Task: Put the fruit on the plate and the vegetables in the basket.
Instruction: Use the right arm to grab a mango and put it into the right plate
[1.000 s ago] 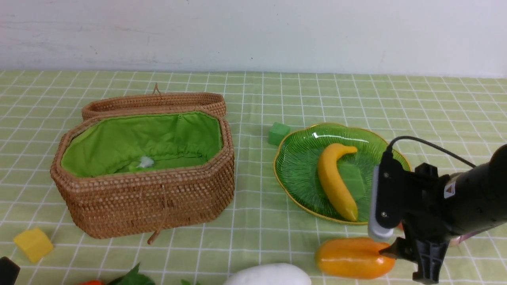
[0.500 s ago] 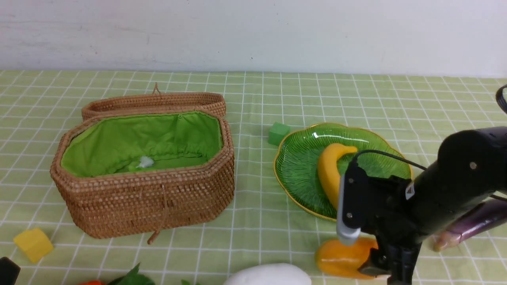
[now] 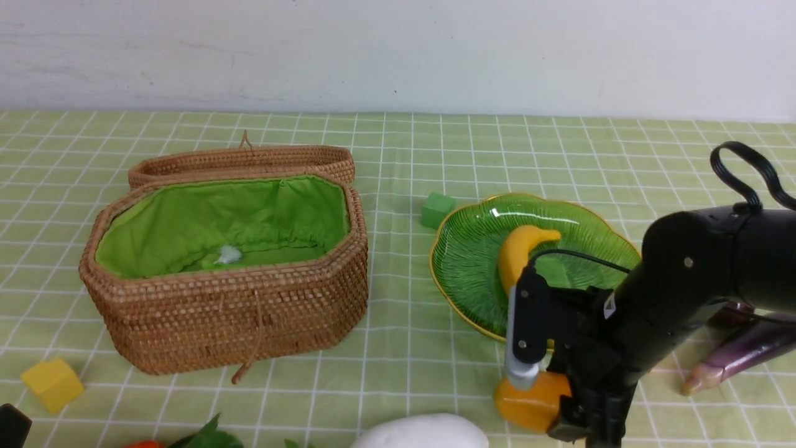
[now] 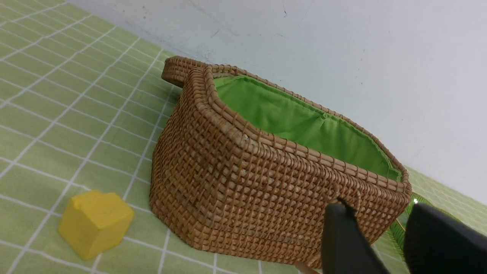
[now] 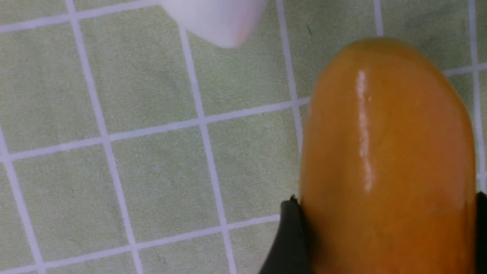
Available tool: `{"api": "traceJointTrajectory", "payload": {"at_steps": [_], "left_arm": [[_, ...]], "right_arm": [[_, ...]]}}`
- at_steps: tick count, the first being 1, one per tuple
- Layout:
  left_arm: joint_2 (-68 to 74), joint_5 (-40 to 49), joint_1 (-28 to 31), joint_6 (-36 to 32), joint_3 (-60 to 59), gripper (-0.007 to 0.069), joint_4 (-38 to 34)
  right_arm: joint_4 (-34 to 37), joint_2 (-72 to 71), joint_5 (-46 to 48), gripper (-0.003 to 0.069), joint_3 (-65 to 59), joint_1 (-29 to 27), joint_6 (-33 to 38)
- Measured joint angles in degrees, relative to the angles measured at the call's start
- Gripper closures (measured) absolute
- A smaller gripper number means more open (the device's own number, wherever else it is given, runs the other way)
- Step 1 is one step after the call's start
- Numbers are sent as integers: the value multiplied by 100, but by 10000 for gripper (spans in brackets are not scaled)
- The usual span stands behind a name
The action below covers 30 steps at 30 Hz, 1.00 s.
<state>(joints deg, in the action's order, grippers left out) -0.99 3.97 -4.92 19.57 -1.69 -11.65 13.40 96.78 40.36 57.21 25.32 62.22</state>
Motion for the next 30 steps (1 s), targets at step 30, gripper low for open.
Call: {"api": "traceJointTrajectory", "payload": {"at_steps": [30], "left_arm": [[0,0,0,0,0,386,0]], "right_arm": [[448,505,-2038,121,1781,-1339,-4392]]}}
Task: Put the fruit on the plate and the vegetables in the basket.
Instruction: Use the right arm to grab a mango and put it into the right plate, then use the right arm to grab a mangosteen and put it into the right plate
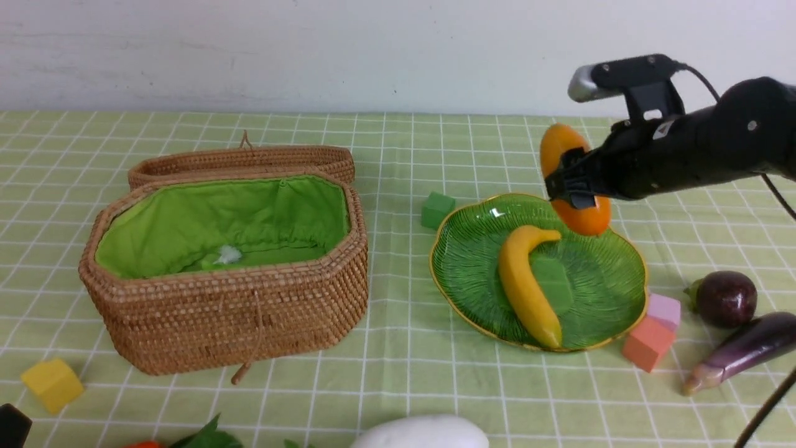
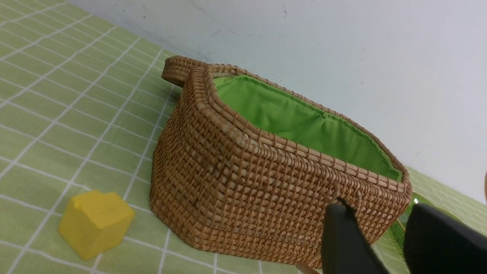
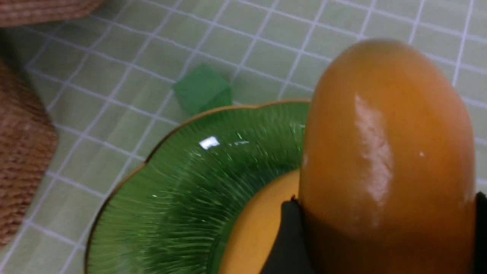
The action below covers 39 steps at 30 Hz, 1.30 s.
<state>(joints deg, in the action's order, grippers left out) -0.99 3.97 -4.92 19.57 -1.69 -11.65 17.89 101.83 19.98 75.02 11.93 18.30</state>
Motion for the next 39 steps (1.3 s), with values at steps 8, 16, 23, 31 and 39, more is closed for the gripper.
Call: {"api": "traceJointTrajectory", "payload": {"at_steps": [8,16,23,31,39], "left_arm": [[0,0,0,0,0,386,0],[0,0,0,0,0,386,0],[0,0,0,0,0,386,0],[0,0,0,0,0,386,0],[0,4,0,0,0,386,0]], "right_arm": [[-492,483,503,121,0,-33,-177],[-630,294,756,26,0,-105,-177],[-720,-210,1208,-11,0,-637,175],[-1025,-360,2011,5,-9,-1481,976],[-1309,-34,1940,17,-66,-1741,956]]}}
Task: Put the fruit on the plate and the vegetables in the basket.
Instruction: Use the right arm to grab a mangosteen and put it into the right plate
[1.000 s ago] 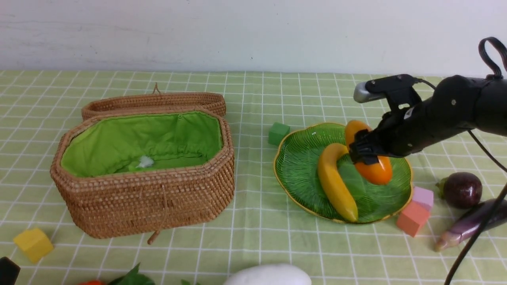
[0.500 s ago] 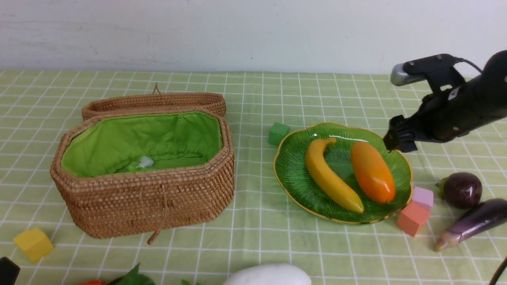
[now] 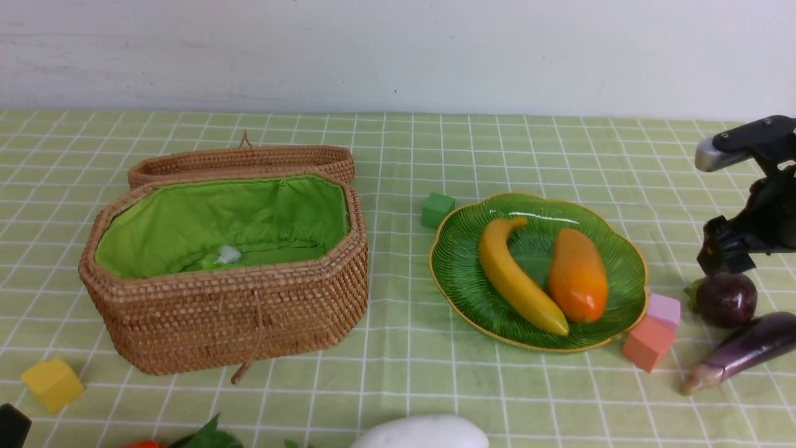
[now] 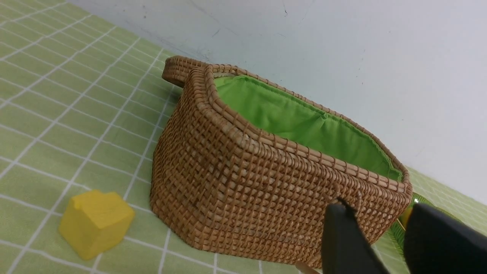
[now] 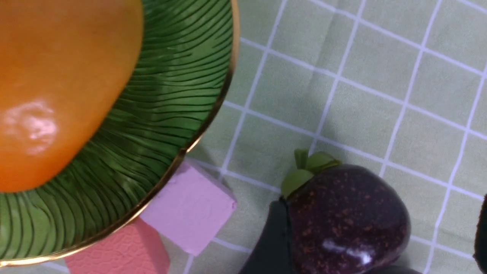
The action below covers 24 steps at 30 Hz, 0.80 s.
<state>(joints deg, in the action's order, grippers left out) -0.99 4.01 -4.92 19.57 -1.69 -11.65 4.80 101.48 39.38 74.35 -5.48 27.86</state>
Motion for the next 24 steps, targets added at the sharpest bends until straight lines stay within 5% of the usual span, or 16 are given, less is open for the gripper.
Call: {"api": "traceJointTrajectory", "payload": {"at_steps": [24], "left_arm": [[0,0,0,0,0,386,5]], "right_arm": [[-235,936,-386,90,102,-231,-542]]}}
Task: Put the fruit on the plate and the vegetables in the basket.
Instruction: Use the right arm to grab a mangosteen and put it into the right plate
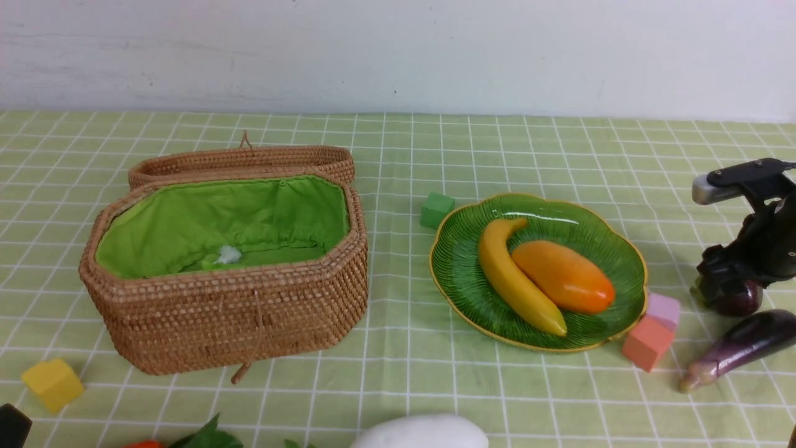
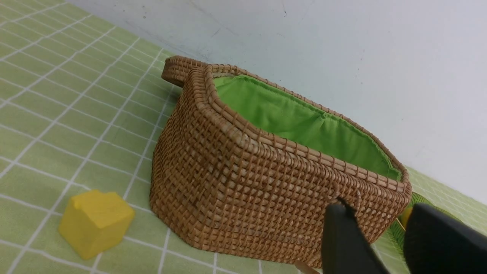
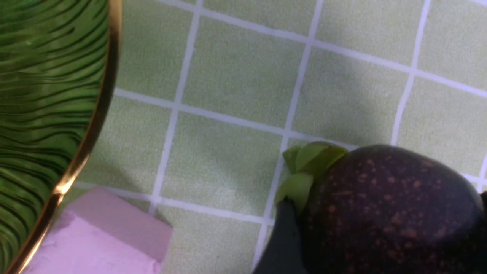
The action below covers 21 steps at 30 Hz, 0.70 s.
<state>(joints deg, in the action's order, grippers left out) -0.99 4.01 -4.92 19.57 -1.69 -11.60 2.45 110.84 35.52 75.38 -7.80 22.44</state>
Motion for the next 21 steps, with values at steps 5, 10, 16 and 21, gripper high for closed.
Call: {"api": "traceJointTrajectory", "payload": {"at_steps": [5,10,16,21], "left_arm": [[0,0,0,0,0,386,-5],[0,0,0,0,0,386,-5],[0,0,0,0,0,386,-5],[0,0,0,0,0,386,-5]], "right_arm": [[12,-124,5,90,-35,0,-8],[310,-499,63,92,6,0,-2],[1792,-990,15,92,96,303,605],[3211,-940,-173,92,96,840,1332]]}}
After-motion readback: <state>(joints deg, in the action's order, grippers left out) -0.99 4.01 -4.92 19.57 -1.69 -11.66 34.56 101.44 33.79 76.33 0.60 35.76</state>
